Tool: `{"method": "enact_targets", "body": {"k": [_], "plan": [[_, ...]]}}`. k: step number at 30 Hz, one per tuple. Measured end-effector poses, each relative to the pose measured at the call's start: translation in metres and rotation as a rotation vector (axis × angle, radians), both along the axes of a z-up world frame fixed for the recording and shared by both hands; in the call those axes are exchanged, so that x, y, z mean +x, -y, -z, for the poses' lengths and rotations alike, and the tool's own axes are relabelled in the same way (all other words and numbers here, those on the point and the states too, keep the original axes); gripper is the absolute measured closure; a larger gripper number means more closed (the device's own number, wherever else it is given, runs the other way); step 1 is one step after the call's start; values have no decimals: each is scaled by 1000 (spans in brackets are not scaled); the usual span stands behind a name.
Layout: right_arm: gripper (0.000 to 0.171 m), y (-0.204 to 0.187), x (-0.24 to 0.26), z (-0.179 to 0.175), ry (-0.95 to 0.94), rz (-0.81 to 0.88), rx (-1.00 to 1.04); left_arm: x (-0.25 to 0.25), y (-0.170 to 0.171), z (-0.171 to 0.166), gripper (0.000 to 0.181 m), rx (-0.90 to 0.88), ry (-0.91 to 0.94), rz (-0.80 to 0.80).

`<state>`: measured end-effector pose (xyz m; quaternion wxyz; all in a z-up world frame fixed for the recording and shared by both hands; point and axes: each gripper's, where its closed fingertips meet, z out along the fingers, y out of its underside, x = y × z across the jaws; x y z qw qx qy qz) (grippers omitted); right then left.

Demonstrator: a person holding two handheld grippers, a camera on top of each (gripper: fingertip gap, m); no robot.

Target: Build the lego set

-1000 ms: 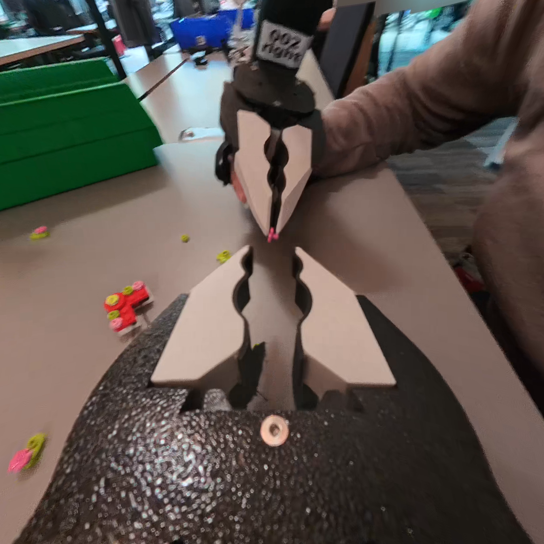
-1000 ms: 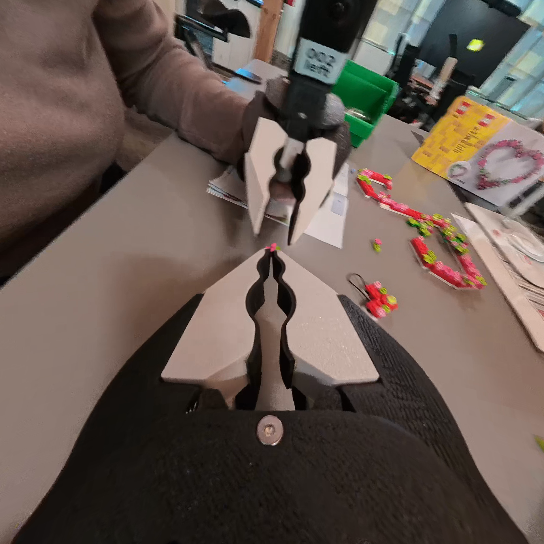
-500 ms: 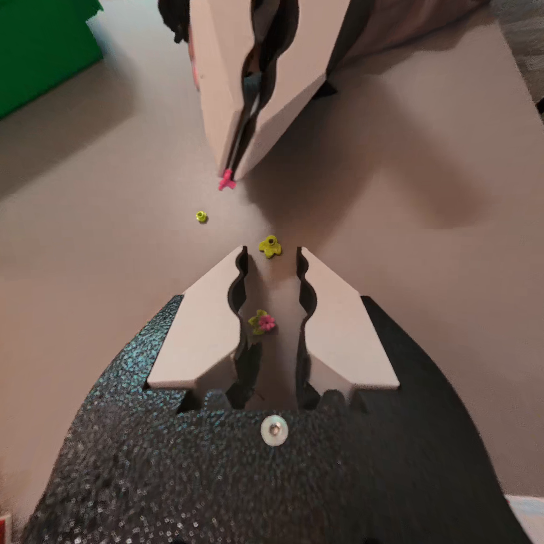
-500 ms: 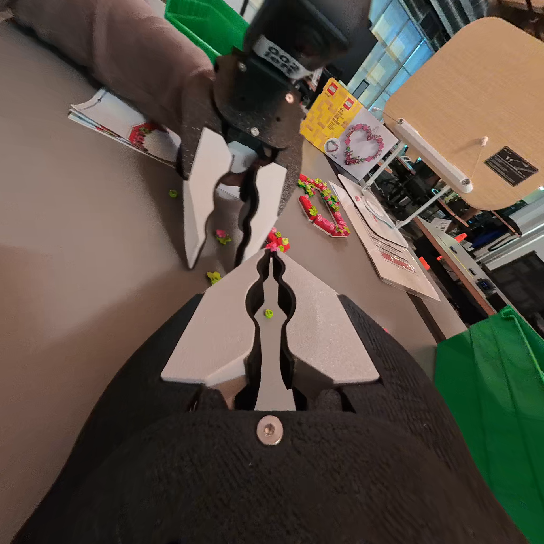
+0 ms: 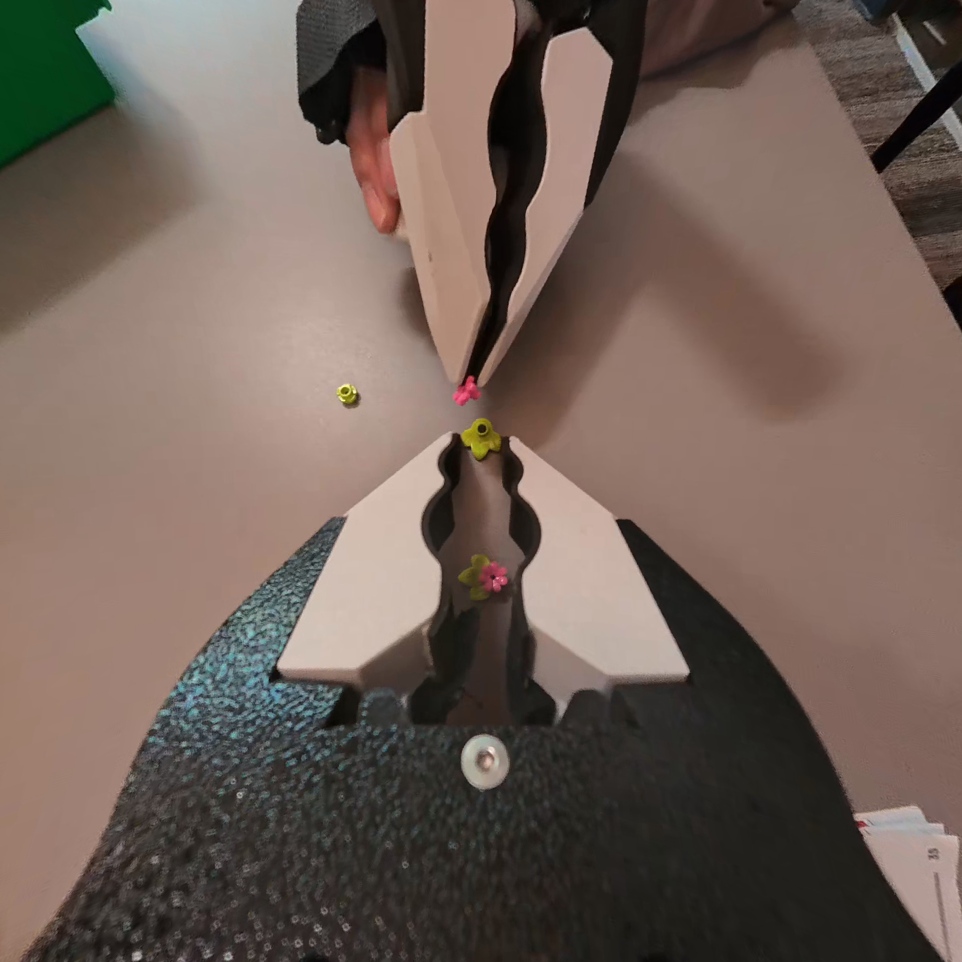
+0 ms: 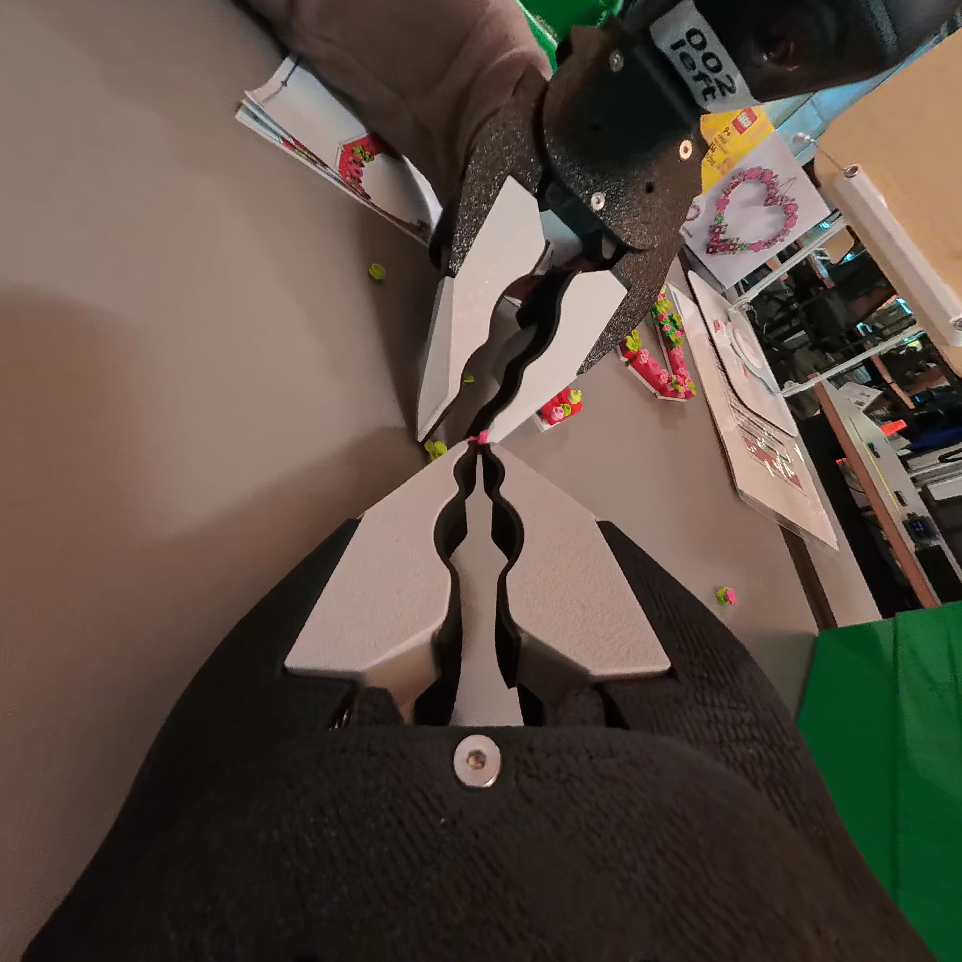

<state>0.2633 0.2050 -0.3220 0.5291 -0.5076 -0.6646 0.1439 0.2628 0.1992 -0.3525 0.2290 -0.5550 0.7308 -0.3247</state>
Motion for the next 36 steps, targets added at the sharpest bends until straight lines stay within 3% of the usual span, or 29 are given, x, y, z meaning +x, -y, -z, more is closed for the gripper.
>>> {"method": "enact_targets", "body": {"k": [11,17,36], "plan": [[171,2,1,10,67,-13,-2,3,3,-1,168,51,26,41],[171,6,-2,14,90,-30,28,-1,3,-1,172,-16,-4,23],[171,7,-5,21,278,-46,317,-4,6,0,172,-71,-27,18]]}}
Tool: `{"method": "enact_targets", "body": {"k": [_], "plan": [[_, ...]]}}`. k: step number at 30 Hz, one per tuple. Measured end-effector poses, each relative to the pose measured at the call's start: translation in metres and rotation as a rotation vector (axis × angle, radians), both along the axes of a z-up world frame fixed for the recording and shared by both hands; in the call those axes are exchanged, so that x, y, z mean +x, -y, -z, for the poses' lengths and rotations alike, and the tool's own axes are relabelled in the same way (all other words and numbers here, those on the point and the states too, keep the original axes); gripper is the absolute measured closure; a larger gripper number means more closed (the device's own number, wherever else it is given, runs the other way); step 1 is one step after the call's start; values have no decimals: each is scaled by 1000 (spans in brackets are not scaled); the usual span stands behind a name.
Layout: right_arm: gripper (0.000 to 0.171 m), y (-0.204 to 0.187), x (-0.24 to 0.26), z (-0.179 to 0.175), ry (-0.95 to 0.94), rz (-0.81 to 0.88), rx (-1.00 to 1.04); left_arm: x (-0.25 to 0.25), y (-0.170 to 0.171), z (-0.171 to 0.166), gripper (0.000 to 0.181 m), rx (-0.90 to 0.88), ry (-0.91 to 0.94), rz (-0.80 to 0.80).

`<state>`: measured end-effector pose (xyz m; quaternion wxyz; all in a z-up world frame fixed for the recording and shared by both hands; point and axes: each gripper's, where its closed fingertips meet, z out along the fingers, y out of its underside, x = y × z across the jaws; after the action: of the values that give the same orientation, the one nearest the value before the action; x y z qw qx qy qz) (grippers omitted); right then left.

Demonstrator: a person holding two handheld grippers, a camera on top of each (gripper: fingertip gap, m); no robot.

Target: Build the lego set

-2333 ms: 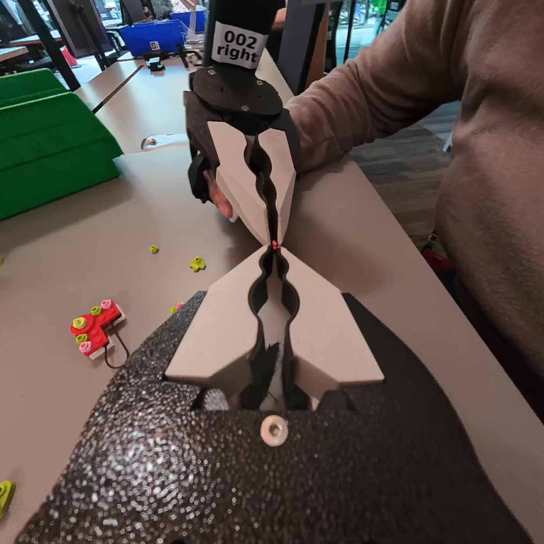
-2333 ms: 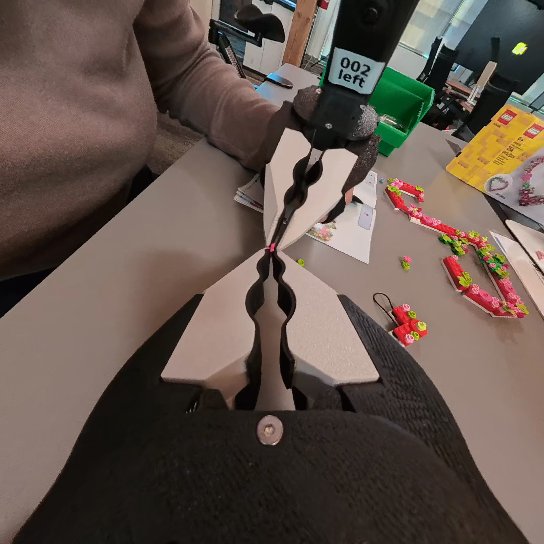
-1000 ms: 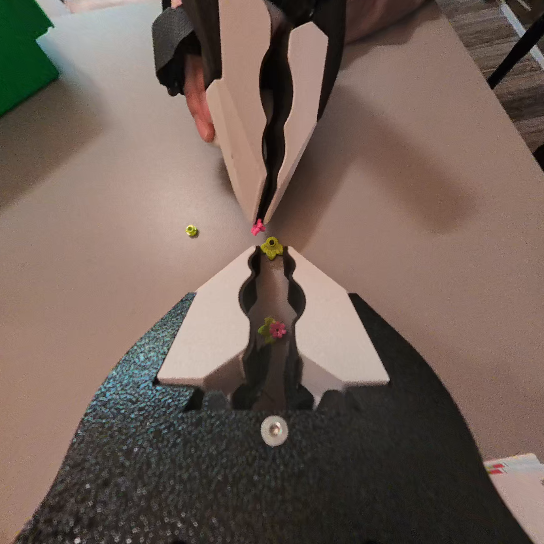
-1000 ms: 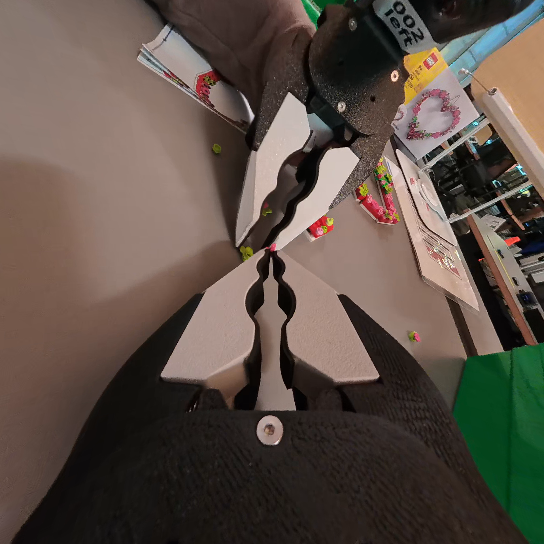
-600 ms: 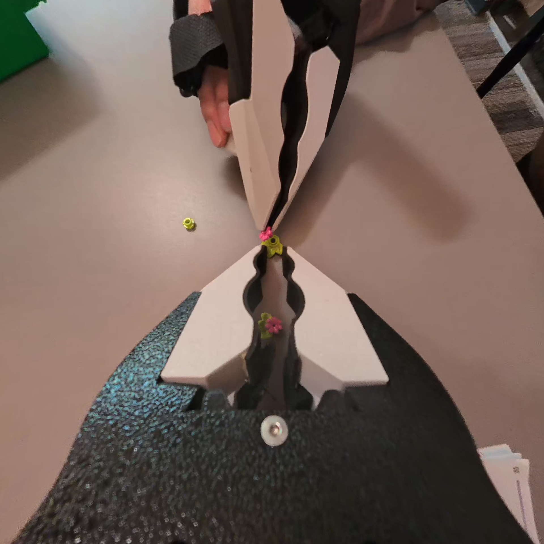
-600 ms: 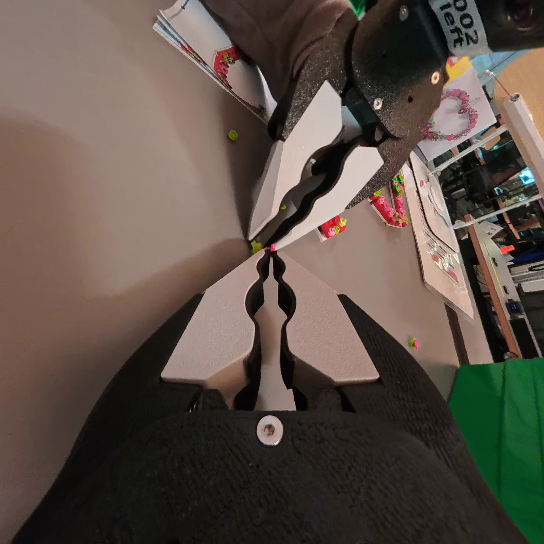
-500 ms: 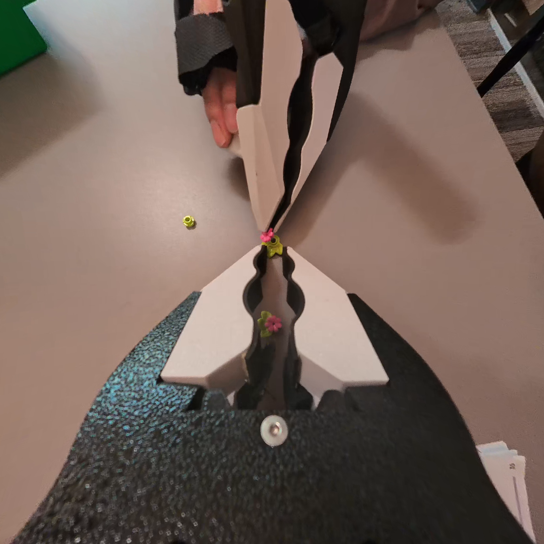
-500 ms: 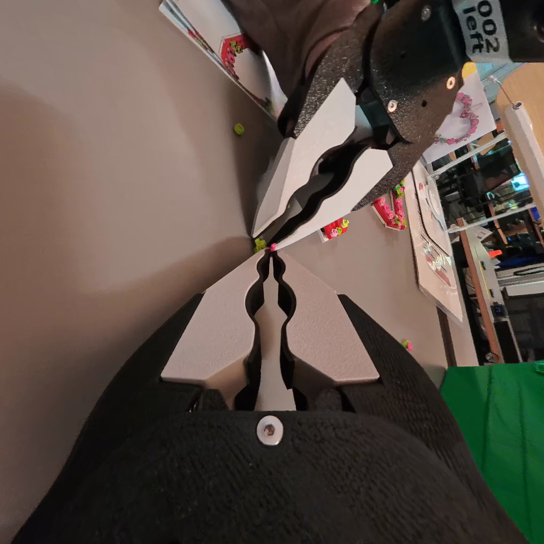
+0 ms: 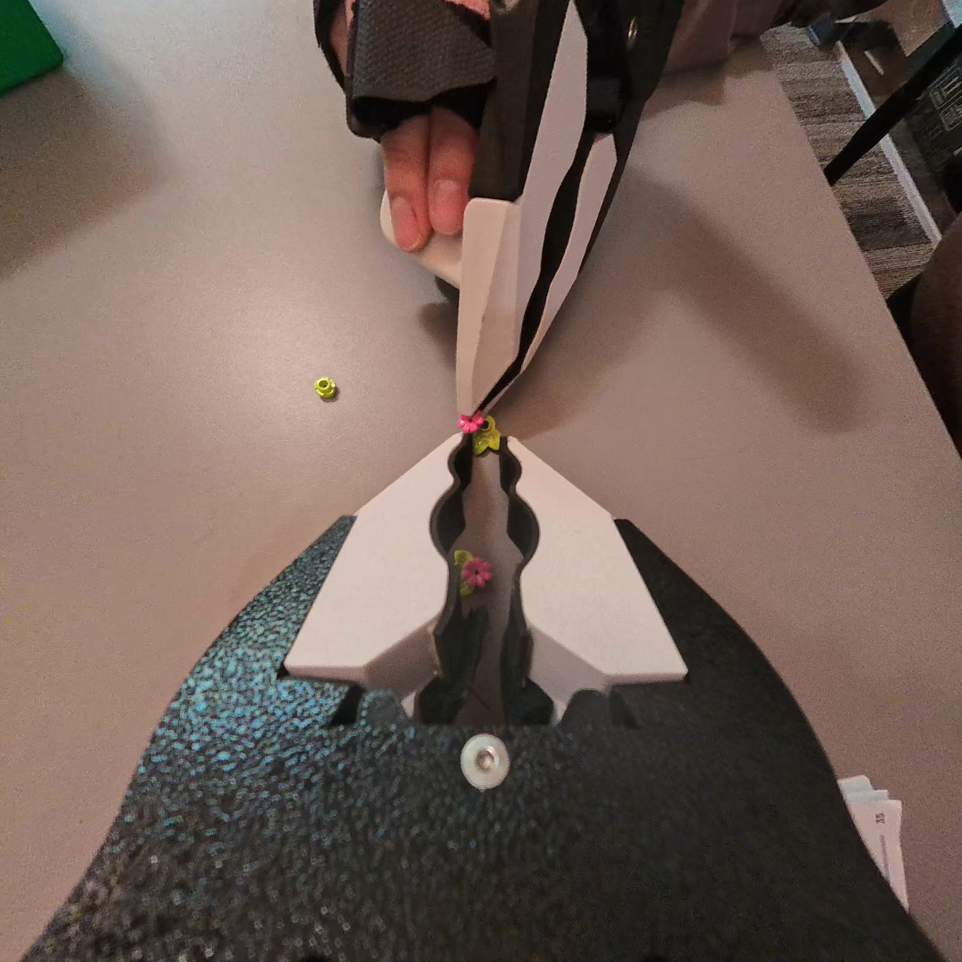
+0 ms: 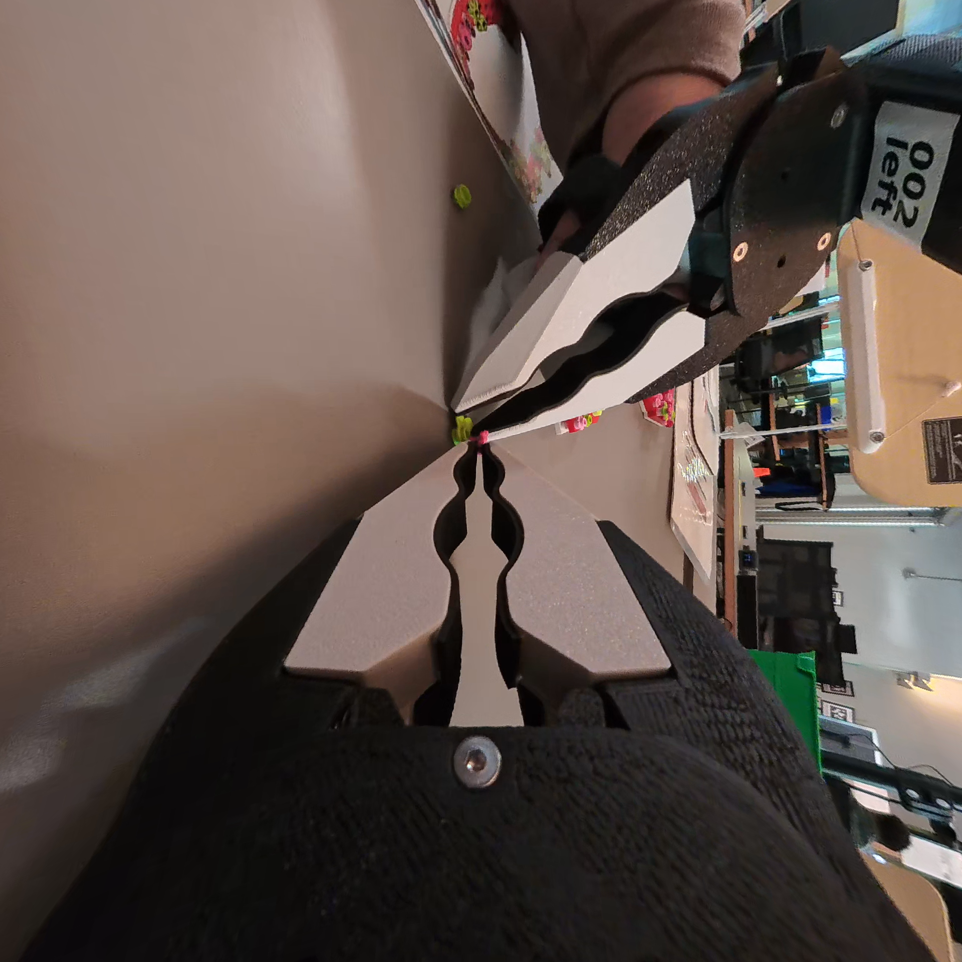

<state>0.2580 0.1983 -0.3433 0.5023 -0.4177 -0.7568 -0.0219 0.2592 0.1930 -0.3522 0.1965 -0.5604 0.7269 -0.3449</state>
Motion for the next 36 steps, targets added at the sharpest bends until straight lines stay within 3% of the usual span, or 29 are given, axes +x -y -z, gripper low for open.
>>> {"method": "enact_targets", "body": {"k": [28,32,36], "plan": [[171,7,-1,2,100,-29,112,-4,1,-3,171,20,-34,-12],[171,8,-1,3,80,-32,91,-5,1,-8,157,19,-14,-23],[171,9,-2,4,58,-35,71,-4,4,-3,156,17,-21,-9]]}}
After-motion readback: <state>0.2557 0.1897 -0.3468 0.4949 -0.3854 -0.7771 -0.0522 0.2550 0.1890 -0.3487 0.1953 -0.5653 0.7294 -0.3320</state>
